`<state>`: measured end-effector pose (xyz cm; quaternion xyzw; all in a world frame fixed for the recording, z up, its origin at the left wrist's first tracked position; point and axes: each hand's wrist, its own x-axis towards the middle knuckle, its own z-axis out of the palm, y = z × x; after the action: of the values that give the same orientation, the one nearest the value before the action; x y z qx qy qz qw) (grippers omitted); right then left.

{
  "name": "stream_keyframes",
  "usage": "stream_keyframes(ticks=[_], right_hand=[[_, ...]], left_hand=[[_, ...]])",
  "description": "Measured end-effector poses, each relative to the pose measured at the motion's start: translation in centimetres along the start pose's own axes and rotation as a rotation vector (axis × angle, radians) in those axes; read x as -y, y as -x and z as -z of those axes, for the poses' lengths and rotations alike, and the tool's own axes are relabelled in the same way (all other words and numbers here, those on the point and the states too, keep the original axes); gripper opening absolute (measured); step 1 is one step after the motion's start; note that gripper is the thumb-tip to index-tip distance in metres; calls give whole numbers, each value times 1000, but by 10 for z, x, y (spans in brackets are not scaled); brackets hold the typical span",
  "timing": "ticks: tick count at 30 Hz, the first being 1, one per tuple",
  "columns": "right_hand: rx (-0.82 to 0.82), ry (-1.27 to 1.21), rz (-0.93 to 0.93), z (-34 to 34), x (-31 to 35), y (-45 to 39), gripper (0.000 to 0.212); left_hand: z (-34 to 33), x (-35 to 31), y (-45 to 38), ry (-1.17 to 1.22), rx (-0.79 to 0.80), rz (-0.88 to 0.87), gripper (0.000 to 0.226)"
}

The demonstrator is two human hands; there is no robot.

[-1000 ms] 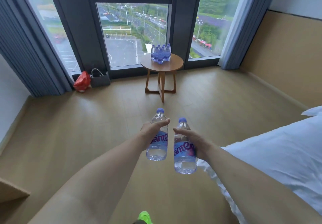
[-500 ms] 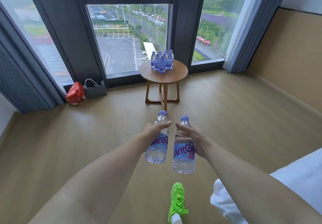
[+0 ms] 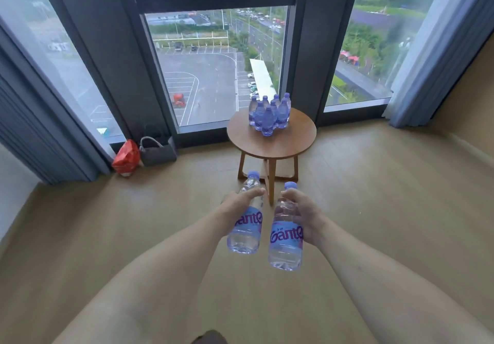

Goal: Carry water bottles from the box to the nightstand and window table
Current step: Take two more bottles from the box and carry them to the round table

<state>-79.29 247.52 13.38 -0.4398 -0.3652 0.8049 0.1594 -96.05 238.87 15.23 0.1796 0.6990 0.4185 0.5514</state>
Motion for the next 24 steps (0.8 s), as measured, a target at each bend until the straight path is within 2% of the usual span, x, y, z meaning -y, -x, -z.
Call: stream_keyframes(ticks=[4, 9, 12, 14, 16, 20, 24], right_hand=[[-11, 40, -7, 5, 41, -54, 35], [-153, 123, 60, 11, 92, -138, 36], [-253, 60, 76, 15, 129, -193, 31], [-312, 36, 79, 17, 156, -228, 36], [-372, 1, 97, 19, 184, -260, 39], [-442, -70, 122, 23, 228, -317, 41], [-469, -32, 149, 28, 256, -370, 40]], left_hand=[[0, -38, -64, -14, 35, 7, 71], [3, -88, -161, -31, 104, -22, 68], [5, -125, -220, -50, 121, -49, 53], [9, -152, -257, -97, 120, -69, 39], [15, -180, -290, -113, 132, -63, 35], [27, -228, -347, -148, 69, -42, 40], [32, -256, -402, -187, 0, -38, 52]])
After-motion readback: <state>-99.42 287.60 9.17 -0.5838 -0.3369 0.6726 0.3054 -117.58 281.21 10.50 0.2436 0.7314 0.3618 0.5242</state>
